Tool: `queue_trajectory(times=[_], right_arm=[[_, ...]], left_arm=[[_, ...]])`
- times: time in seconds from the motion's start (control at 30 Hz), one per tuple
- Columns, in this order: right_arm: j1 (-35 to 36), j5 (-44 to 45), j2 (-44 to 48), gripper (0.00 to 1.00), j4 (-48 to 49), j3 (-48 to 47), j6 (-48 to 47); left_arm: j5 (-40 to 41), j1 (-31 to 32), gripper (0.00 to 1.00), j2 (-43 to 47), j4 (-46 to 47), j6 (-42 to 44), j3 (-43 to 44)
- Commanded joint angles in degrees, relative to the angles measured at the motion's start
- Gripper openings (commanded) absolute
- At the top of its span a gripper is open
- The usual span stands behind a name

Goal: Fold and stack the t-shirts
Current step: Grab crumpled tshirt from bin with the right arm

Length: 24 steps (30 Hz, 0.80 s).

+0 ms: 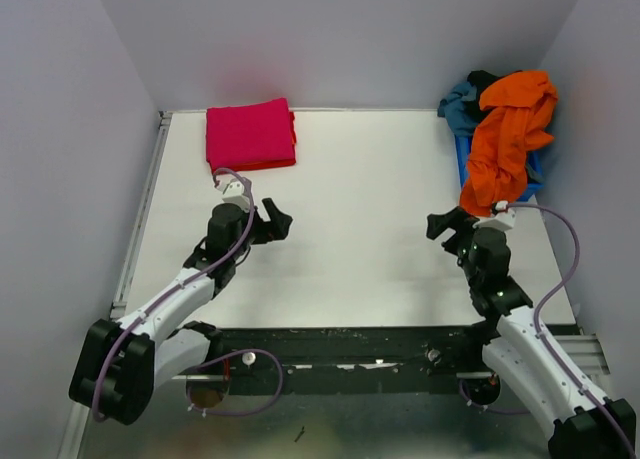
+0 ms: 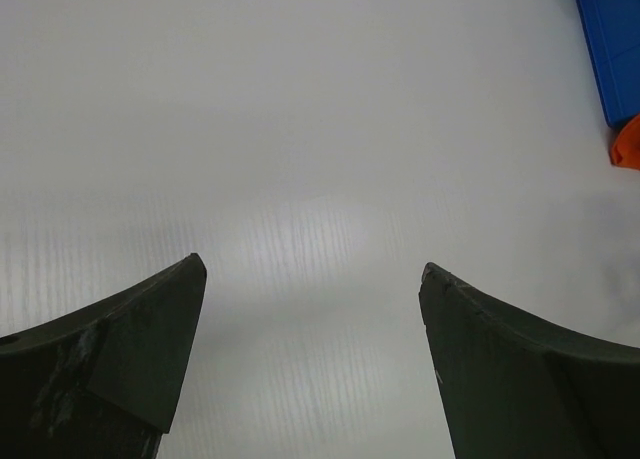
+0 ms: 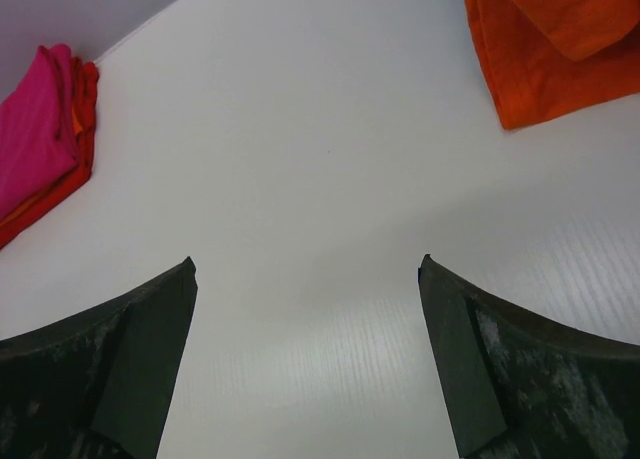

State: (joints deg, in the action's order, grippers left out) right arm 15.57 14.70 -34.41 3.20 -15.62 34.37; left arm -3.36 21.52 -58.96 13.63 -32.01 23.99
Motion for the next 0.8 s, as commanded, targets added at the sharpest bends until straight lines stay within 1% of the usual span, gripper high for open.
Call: queue_trajectory(times=[0.0,0.07,0.2,0.3,0.47,0.6,0.7,0.77], right_arm=[[0.2,8.8,-4.9,0.99,-7.7,-11.7,-1.2],[-0.6,13.8,-9.7,0.98,-11.7,-18.2,-1.2],[-5.4,17.0,-20.2,0.97,-13.9,-28.9,-1.5],[-9.1,16.9,-28.1,0.96,-14.5,-36.7,-1.8],[-13.5,14.7,-41.8,0.94,-17.3,-48.8,-1.8],[-15.1,14.6,-49.9,0.94,-18.3,-56.4,-2.7],[-18.5,16.0,-55.3,0.94,-19.3,-61.6,-3.4],[-20.7,14.6,-58.1,0.93,-19.3,-63.9,-2.7]], left_arm=[[2.9,0.4,0.99,-1.5,-2.6,0.0,1.8],[2.5,0.4,0.99,-2.5,-1.2,-0.2,1.4],[1.6,0.5,0.99,-3.3,-0.4,-0.1,1.4],[0.2,0.5,0.99,-2.4,1.3,-0.2,0.6],[0.2,0.5,0.99,-1.9,1.4,-0.2,0.0],[-0.3,0.5,0.99,-2.5,1.7,-0.2,0.3],[-0.6,0.5,0.99,-2.8,1.6,-0.2,0.4],[-0.7,0.5,0.99,-2.8,1.6,-0.2,0.4]])
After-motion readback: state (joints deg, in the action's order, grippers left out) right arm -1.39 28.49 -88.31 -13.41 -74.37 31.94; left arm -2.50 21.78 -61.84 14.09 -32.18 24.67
